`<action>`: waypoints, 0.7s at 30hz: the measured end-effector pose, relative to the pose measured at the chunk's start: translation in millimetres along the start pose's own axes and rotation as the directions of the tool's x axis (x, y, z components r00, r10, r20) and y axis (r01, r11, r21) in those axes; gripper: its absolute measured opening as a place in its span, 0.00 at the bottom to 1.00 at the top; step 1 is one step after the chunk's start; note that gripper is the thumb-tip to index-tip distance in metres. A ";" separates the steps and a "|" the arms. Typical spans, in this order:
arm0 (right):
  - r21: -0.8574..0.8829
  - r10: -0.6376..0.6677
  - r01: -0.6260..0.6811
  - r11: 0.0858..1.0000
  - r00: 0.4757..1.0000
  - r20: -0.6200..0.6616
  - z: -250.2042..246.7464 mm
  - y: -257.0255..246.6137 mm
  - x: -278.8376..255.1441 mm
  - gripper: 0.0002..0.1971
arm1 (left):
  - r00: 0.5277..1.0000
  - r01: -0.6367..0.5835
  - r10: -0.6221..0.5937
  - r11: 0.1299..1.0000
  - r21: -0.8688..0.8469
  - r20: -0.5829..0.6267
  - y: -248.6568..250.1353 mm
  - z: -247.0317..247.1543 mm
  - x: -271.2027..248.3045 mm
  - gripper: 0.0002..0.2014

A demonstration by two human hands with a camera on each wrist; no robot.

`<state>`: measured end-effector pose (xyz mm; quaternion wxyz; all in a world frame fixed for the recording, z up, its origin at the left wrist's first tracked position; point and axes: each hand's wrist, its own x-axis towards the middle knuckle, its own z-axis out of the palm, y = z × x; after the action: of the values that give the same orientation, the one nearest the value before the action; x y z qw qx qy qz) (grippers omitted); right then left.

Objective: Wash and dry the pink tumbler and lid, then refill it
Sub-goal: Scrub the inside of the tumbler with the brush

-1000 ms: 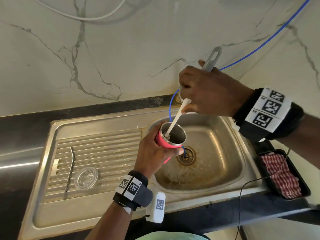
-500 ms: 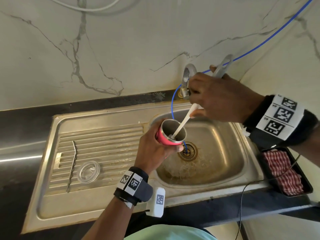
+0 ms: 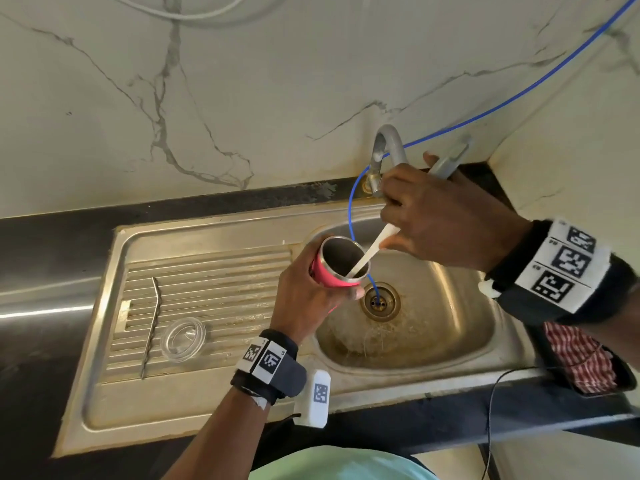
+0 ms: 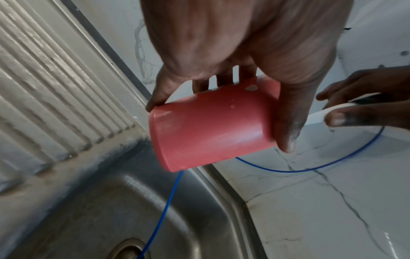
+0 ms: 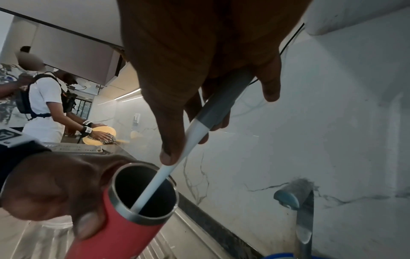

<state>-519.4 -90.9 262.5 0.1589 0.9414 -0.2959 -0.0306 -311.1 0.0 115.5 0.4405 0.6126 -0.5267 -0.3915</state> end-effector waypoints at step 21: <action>0.795 0.502 -0.555 0.245 0.774 0.386 153.7 -139.4 -61.1 0.11 | 0.951 0.087 -0.116 0.990 -0.110 -0.285 -69.1 -56.9 32.7 0.46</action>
<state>-516.7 8.4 70.4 -0.3567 0.7242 -0.5688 0.1571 -232.1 -21.3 66.6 0.5215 0.6679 -0.4044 -0.3441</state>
